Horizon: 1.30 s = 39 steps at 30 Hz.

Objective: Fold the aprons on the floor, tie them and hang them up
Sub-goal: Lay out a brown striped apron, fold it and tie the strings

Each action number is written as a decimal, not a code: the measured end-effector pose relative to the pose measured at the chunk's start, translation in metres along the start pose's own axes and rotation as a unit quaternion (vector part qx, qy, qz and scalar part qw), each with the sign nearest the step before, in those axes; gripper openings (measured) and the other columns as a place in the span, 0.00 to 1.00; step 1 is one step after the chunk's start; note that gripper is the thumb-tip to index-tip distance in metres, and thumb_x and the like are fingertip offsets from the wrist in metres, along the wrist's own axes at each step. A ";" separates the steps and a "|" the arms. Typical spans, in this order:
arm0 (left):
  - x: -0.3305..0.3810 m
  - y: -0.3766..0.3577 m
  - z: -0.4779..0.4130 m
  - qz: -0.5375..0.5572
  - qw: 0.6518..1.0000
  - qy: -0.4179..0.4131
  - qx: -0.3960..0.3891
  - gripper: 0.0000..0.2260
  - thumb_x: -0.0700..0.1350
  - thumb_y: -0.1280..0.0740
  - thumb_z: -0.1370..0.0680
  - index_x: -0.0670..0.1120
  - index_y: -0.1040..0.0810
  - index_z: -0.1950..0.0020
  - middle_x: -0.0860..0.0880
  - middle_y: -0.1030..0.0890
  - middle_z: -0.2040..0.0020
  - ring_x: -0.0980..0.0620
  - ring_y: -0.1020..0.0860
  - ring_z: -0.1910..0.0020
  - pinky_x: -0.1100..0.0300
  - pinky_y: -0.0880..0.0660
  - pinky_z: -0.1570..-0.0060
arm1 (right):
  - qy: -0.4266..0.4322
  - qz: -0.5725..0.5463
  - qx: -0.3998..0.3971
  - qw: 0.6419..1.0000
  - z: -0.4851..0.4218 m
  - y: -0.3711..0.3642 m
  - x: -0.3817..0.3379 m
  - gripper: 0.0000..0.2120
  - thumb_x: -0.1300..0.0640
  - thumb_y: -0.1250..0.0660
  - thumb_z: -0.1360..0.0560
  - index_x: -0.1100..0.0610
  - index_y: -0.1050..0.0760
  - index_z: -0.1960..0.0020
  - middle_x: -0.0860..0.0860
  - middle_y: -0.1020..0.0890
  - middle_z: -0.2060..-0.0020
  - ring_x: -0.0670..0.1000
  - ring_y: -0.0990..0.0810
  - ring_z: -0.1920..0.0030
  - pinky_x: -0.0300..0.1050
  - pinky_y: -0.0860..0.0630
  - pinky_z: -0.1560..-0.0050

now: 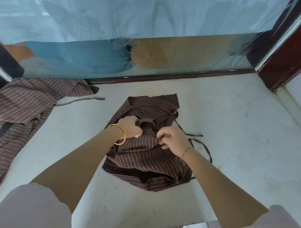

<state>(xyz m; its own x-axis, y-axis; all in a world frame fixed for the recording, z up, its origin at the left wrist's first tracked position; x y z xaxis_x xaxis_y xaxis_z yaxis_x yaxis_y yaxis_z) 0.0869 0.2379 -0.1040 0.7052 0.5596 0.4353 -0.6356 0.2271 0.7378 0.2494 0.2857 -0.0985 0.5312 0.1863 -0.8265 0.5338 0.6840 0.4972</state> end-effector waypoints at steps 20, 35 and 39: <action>-0.027 0.008 0.034 0.282 0.957 0.047 0.055 0.28 0.63 0.45 0.22 0.42 0.27 0.36 0.41 0.22 0.41 0.40 0.23 0.44 0.45 0.29 0.37 | -0.188 -0.163 0.068 0.966 0.019 0.036 0.023 0.09 0.70 0.44 0.28 0.58 0.33 0.59 0.53 0.30 0.64 0.54 0.28 0.60 0.53 0.25 0.50; 0.060 -0.133 0.168 0.105 0.985 -0.012 -0.137 0.12 0.46 0.27 0.28 0.47 0.27 0.50 0.49 0.21 0.59 0.57 0.20 0.65 0.66 0.23 0.66 | -0.020 0.146 0.032 0.989 0.154 0.061 0.072 0.21 0.58 0.30 0.28 0.61 0.31 0.38 0.56 0.23 0.45 0.57 0.24 0.44 0.50 0.26 0.43; 0.071 -0.224 0.205 -0.021 0.969 0.058 -0.241 0.14 0.42 0.29 0.27 0.40 0.25 0.43 0.44 0.20 0.51 0.48 0.19 0.53 0.55 0.21 0.51 | -0.124 0.336 -0.175 0.917 0.225 0.056 0.121 0.26 0.54 0.28 0.29 0.63 0.32 0.37 0.58 0.25 0.41 0.57 0.24 0.44 0.50 0.26 0.41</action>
<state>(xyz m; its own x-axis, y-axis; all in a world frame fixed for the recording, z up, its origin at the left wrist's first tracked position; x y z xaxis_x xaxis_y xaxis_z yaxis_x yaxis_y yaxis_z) 0.3440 0.0638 -0.1329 0.7116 0.6207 0.3291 -0.6994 0.5813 0.4159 0.4916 0.1883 -0.1112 0.8194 0.5122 -0.2574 -0.1903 0.6667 0.7206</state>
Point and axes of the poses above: each hand's wrist, its own z-axis away from the middle knuckle, its own y-axis out of the back of the hand, x = y × z, the point moved 6 cm from there along -z, towards the middle knuckle
